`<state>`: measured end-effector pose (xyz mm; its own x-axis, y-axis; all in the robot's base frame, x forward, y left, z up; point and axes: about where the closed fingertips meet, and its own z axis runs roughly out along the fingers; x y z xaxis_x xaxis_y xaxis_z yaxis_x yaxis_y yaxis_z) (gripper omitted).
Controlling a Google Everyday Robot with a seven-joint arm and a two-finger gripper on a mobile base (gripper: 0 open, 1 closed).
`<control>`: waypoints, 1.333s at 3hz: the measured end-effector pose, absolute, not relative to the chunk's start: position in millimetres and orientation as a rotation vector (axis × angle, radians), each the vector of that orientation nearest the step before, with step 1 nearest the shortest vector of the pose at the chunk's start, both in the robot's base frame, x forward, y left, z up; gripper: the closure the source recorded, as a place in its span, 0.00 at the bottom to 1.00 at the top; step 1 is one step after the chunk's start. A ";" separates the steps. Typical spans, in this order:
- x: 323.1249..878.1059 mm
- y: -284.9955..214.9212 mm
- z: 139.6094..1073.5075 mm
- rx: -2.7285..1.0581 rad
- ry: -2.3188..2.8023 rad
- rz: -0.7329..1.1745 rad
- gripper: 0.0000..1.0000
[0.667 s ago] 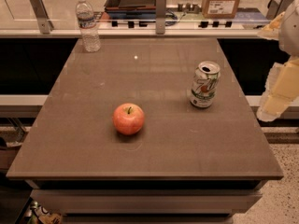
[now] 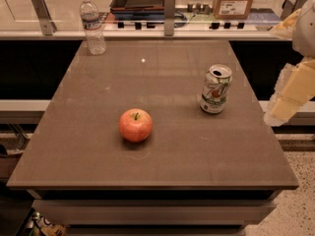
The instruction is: Move apple near water bottle
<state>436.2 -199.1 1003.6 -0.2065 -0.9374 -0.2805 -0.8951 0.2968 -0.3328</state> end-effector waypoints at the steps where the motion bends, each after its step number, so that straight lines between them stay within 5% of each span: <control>1: 428.0 -182.2 1009.2 -1.564 2.099 -0.073 0.00; 4: 430.9 -132.8 971.2 -1.429 1.947 0.228 0.00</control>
Offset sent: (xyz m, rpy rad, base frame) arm -0.0161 0.0574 -0.0092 0.2929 -0.0619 0.0186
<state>430.9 -132.8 971.2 -0.1459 -0.7677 -0.6240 -0.8912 0.3757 -0.2540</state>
